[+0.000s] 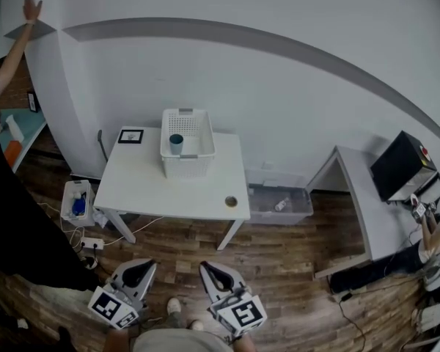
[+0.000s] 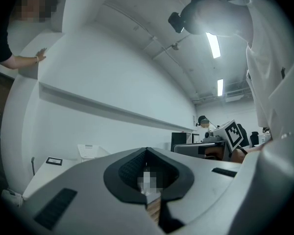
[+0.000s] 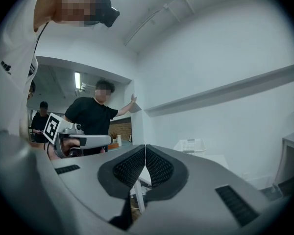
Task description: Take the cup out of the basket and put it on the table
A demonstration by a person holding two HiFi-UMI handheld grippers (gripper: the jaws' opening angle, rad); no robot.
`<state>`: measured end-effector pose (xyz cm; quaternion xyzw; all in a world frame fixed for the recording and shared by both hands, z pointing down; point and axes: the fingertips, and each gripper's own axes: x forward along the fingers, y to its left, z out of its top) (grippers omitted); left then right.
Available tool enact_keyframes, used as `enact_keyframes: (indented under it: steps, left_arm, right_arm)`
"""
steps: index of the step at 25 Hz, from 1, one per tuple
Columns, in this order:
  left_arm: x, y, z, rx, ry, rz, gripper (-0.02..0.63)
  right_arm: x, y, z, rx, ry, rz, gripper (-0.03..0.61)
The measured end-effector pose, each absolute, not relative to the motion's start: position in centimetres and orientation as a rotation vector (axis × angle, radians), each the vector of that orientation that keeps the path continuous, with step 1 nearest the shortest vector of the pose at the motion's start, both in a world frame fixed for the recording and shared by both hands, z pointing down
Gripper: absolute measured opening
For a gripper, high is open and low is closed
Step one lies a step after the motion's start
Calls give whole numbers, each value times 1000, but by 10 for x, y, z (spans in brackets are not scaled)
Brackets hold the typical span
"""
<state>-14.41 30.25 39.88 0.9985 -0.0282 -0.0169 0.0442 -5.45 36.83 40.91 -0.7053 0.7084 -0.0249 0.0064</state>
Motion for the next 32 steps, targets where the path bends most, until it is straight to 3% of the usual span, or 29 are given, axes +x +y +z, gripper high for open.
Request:
enact_keyframes:
  steps: [17,32]
  left_arm:
    - [-123,220,407,3025,-28,-56,2]
    - [-76,173,413,3031,-88,-45,2]
  right_arm:
    - [-48,287,408,-2305,2166,-92,11]
    - [0,233,415,-2246,2221,-46,11]
